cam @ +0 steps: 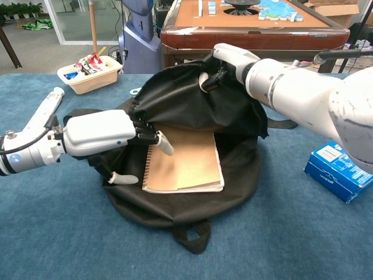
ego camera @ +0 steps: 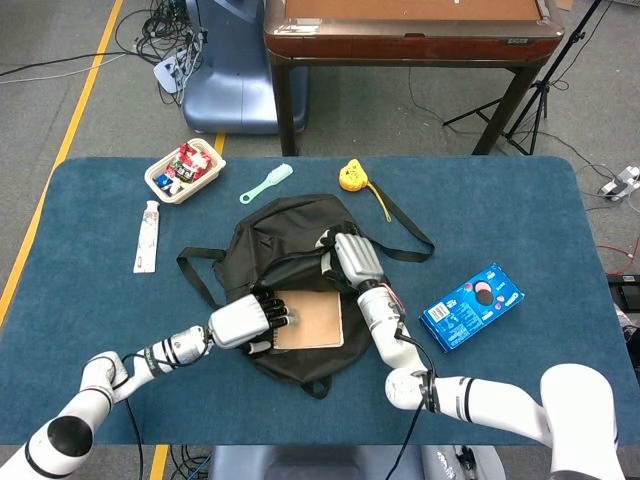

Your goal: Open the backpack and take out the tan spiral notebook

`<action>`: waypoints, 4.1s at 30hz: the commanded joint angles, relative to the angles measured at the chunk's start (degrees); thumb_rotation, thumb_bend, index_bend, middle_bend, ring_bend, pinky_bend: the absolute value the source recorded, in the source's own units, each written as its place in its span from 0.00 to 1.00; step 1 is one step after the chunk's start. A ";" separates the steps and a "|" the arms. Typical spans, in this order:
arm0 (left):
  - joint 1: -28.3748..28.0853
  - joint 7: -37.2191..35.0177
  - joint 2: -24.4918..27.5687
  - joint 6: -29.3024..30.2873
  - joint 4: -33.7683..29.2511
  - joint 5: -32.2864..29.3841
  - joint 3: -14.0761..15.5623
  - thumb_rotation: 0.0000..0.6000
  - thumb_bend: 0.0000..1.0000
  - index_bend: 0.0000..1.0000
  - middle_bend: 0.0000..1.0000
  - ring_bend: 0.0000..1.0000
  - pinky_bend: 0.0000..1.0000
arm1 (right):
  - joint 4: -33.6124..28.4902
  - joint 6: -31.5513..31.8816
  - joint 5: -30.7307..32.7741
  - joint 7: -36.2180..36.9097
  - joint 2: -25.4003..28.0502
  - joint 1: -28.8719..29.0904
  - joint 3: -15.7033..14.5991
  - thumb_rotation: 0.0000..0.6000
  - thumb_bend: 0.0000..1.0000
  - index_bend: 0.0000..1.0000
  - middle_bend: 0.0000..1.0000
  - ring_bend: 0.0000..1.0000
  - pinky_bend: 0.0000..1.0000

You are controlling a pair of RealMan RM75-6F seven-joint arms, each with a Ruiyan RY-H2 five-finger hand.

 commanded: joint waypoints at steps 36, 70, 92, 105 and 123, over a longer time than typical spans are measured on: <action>-3.24 -4.43 -8.42 -9.53 6.87 -8.77 1.55 1.00 0.16 0.17 0.08 0.12 0.22 | 2.15 -0.32 0.74 1.96 -0.16 0.47 -0.60 1.00 0.80 0.72 0.36 0.16 0.07; 2.02 -19.22 0.11 9.12 -11.99 -15.69 -4.62 1.00 0.46 0.68 0.70 0.53 0.39 | 2.36 -3.50 2.05 3.88 1.99 -1.01 -1.77 1.00 0.80 0.72 0.35 0.16 0.07; 9.14 -0.05 35.47 10.95 -59.38 -19.77 -9.57 1.00 0.46 0.68 0.71 0.54 0.40 | -18.13 -5.98 -23.53 9.57 17.03 -9.74 -15.56 1.00 0.19 0.00 0.03 0.00 0.04; 4.44 6.65 33.01 0.15 -51.00 -24.14 -15.88 1.00 0.46 0.66 0.71 0.52 0.40 | -26.85 10.94 -35.08 15.66 29.41 -21.45 -17.15 1.00 0.18 0.00 0.03 0.00 0.04; 1.12 21.59 18.28 -11.95 -42.58 -27.94 -15.10 0.93 0.44 0.55 0.63 0.51 0.41 | -27.47 16.96 -36.77 18.99 35.27 -28.38 -17.64 1.00 0.18 0.00 0.04 0.00 0.04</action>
